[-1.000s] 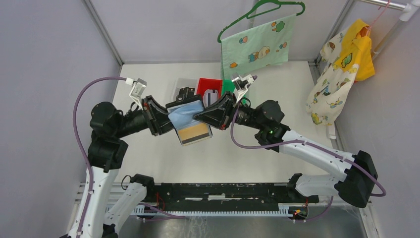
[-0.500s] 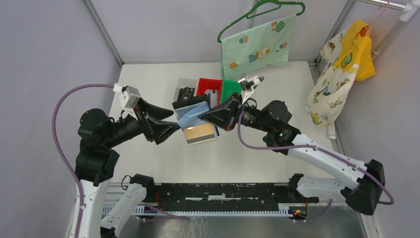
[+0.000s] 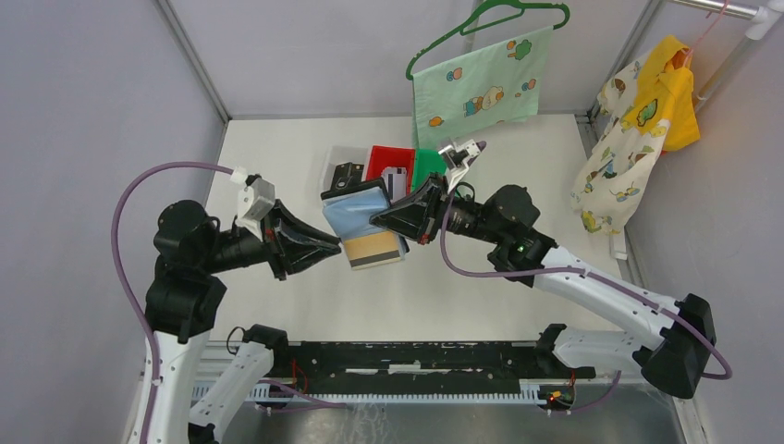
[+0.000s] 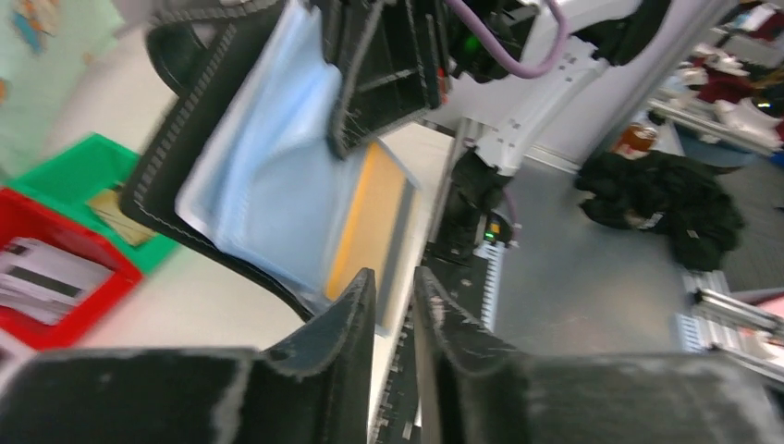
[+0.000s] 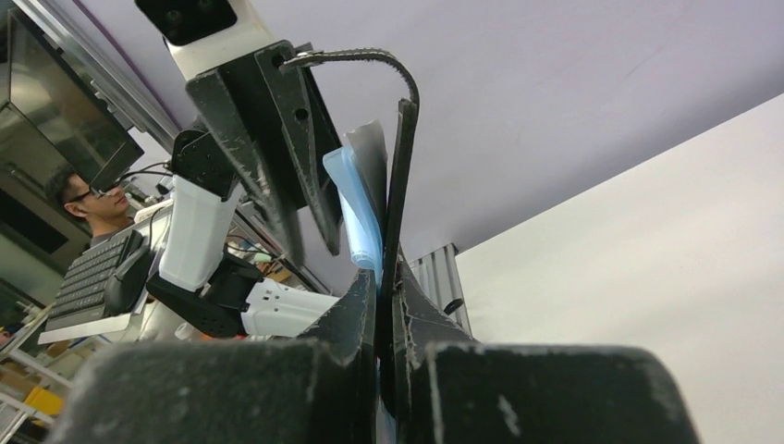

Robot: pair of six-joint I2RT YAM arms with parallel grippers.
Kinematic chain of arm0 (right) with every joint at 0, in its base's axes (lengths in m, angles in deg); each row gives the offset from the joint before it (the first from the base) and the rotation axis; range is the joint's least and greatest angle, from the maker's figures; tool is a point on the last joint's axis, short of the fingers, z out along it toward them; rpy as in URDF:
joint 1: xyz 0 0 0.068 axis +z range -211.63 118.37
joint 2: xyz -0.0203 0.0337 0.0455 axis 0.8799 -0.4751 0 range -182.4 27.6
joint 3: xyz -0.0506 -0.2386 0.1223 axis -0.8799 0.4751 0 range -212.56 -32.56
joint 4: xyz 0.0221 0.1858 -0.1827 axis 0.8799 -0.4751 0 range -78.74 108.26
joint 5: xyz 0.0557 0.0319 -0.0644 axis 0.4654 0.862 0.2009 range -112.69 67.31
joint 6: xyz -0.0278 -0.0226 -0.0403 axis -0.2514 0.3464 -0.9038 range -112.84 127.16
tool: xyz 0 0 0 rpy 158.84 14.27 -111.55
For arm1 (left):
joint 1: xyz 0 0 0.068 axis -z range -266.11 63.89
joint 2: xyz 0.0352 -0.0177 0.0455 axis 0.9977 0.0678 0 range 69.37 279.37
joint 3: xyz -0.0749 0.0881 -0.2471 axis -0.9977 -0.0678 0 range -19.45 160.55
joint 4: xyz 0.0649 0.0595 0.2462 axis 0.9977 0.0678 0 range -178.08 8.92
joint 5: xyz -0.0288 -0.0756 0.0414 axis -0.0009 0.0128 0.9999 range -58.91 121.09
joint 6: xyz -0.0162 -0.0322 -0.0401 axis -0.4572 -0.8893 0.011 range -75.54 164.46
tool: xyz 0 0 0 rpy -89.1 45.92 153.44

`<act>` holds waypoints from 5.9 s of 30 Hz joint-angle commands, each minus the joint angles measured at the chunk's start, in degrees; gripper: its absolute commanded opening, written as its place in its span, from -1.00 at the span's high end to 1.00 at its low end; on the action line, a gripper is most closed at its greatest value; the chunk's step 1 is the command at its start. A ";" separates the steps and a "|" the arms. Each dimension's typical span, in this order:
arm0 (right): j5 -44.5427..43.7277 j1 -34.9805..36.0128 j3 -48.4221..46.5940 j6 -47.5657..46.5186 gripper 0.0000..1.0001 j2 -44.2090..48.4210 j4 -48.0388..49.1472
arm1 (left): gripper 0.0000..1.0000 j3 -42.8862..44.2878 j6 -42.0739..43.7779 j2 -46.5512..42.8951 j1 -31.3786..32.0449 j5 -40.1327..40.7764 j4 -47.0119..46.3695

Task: Take the credit cards out of the card holder
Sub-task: Remove the credit card from the card holder.

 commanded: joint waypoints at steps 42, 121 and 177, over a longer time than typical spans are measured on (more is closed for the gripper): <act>3.12 1.02 -1.99 5.21 0.91 -2.09 10.13 | -0.26 -7.01 -13.29 0.07 0.12 4.49 -11.60; 7.22 10.39 -46.91 -54.56 -0.32 -26.12 -67.45 | 0.96 3.36 43.10 9.73 0.12 -2.41 39.31; 0.84 4.60 -5.38 -15.02 1.00 6.16 2.75 | -0.69 -7.91 -16.65 -6.33 0.12 -5.98 -18.91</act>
